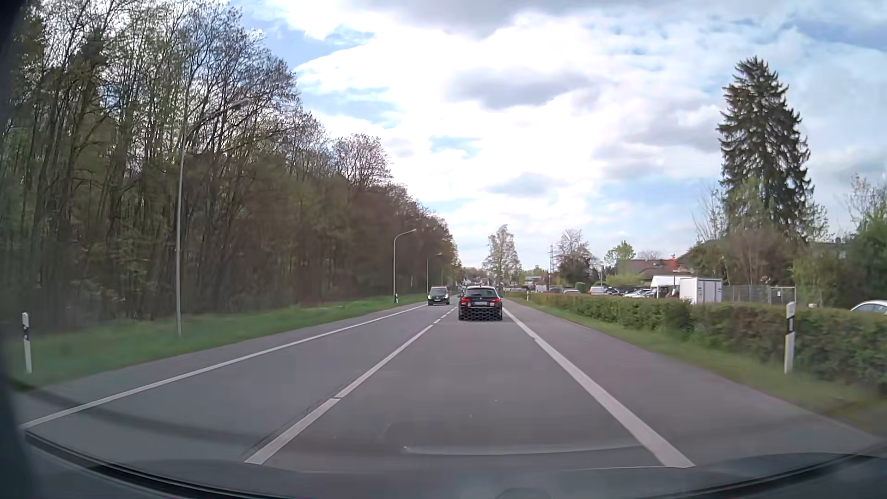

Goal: Follow the waypoints while adhering to traffic rules and regulations

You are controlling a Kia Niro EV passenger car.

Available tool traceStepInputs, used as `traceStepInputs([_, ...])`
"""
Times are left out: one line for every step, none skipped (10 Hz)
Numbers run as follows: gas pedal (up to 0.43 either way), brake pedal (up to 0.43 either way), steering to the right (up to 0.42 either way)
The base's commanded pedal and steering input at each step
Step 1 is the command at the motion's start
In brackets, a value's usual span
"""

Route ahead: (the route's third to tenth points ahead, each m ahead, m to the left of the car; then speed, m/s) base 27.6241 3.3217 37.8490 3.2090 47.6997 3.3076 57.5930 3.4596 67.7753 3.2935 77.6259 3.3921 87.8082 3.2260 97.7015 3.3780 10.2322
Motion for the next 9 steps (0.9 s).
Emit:
traceStepInputs([0.130, 0.000, -0.003])
traceStepInputs([0.130, 0.000, -0.003])
traceStepInputs([0.130, 0.000, -0.003])
traceStepInputs([0.130, 0.000, -0.002])
traceStepInputs([0.130, 0.000, -0.002])
traceStepInputs([0.130, 0.000, -0.002])
traceStepInputs([0.130, 0.000, -0.002])
traceStepInputs([0.130, 0.000, -0.002])
traceStepInputs([0.130, 0.000, -0.002])
